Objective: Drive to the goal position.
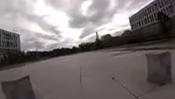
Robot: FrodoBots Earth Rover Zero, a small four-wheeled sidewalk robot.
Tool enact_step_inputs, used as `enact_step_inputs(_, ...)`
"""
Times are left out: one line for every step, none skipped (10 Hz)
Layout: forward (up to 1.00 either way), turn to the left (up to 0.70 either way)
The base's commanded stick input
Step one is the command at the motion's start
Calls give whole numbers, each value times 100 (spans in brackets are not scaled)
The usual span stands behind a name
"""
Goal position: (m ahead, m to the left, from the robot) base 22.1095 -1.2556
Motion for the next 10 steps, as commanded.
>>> enact_step_inputs(70, 0)
enact_step_inputs(70, 0)
enact_step_inputs(70, 0)
enact_step_inputs(70, 0)
enact_step_inputs(70, 0)
enact_step_inputs(70, 0)
enact_step_inputs(70, 0)
enact_step_inputs(70, 0)
enact_step_inputs(70, 0)
enact_step_inputs(70, 0)
